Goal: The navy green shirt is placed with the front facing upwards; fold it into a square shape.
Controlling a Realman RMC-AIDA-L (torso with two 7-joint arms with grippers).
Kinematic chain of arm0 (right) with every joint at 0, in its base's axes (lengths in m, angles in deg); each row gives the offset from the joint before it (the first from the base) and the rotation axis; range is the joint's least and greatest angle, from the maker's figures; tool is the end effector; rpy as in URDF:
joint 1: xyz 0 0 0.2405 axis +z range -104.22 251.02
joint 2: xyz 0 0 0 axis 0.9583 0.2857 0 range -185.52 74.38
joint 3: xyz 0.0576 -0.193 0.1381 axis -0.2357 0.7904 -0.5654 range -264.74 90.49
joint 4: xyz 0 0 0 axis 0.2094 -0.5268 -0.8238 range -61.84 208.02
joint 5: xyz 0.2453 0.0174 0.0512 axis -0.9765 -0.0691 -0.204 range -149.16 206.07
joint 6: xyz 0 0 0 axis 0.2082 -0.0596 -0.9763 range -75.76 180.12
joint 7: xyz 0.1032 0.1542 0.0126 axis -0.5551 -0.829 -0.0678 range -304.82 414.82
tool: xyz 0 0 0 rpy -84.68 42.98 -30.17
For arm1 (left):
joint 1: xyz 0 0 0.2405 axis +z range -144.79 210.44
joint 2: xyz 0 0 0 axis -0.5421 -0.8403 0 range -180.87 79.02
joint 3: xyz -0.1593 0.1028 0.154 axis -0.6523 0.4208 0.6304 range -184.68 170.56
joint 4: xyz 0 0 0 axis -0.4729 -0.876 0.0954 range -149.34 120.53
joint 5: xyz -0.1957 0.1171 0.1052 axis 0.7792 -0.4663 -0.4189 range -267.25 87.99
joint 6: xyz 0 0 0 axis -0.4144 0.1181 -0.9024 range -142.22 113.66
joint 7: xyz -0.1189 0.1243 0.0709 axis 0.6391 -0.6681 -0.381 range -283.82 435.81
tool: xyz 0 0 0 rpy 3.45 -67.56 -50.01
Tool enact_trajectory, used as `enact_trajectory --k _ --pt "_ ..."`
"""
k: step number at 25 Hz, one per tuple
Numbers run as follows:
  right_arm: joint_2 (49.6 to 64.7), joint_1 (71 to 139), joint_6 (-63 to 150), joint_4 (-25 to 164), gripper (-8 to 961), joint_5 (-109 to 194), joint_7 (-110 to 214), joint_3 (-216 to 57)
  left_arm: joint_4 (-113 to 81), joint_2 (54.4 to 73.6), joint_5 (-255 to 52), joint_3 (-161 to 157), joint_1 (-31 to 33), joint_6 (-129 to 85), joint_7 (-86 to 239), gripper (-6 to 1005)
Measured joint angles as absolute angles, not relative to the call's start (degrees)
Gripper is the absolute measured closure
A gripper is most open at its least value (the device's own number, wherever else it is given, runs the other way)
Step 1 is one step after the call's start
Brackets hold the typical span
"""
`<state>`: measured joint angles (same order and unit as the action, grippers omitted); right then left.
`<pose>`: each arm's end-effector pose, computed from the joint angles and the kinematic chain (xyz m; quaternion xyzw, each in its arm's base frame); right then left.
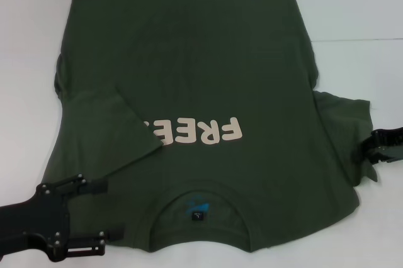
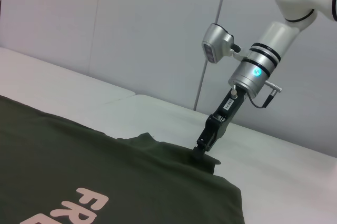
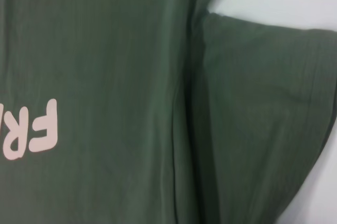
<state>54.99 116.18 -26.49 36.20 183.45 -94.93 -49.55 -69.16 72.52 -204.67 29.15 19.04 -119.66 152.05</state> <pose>0.3319 0.4242 0.0252 -0.7211 0.6630 -0.0329 0.1985 -0.2952 0.2811 0.0089 -0.9373 -0.1967 -0.2566 0.1303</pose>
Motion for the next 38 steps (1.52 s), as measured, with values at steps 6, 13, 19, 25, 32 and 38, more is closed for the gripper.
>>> enact_trajectory --k 6,13,19,25,32,38 --pt "54.99 116.32 -26.56 36.17 642 183.49 -95.21 -47.18 -69.16 72.47 -204.67 29.15 18.86 -119.75 152.07 88" --pt "54.97 116.39 -26.69 35.95 799 183.49 -94.89 -46.34 -69.16 72.47 -204.67 29.15 18.78 -119.75 152.10 88" --pt "54.89 116.38 -26.91 35.91 893 183.49 -94.53 -46.05 -69.16 72.47 -204.68 29.15 18.76 -119.75 152.11 88" --pt "54.51 116.37 -27.35 35.65 920 183.15 -93.80 -46.11 -69.16 72.47 -204.68 29.15 18.76 -119.75 152.11 88" --pt "54.22 115.69 -28.61 32.75 907 182.96 -93.63 -47.81 -69.16 72.47 -204.68 29.12 18.76 -119.75 152.11 88" --pt "52.69 114.76 -29.38 31.15 895 182.94 -93.62 -50.43 -69.16 72.47 -204.68 29.06 18.68 -119.70 152.11 89"
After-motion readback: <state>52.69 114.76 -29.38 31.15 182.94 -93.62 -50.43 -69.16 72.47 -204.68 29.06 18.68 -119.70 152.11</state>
